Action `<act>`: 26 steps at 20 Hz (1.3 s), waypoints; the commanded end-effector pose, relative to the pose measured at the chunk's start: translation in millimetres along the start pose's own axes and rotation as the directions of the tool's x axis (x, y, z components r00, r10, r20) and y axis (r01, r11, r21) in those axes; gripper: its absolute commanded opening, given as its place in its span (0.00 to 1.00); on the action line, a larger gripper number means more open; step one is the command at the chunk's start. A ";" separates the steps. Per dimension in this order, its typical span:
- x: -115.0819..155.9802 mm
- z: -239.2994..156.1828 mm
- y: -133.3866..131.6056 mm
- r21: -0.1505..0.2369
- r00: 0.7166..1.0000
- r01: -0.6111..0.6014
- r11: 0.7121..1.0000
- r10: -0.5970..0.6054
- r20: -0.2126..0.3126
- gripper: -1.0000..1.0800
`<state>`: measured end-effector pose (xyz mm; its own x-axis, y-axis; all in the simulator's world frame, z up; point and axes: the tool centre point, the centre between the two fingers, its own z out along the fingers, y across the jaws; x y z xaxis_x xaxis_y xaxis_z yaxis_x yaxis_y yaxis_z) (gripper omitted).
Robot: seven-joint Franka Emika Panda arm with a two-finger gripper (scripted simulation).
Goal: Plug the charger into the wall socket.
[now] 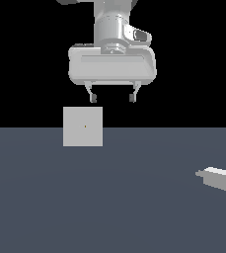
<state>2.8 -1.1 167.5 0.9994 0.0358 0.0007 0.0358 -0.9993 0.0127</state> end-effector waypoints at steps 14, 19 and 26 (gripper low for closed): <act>-18.6 10.5 17.2 0.007 0.997 0.069 0.998 -0.069 -0.025 0.96; -33.1 19.8 32.8 0.011 0.991 0.127 0.992 -0.127 -0.046 0.96; -53.5 35.6 59.5 0.015 0.973 0.219 0.976 -0.218 -0.080 0.96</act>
<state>-44.4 -56.9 136.0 0.9697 0.2336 0.0708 0.2343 -0.9722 -0.0020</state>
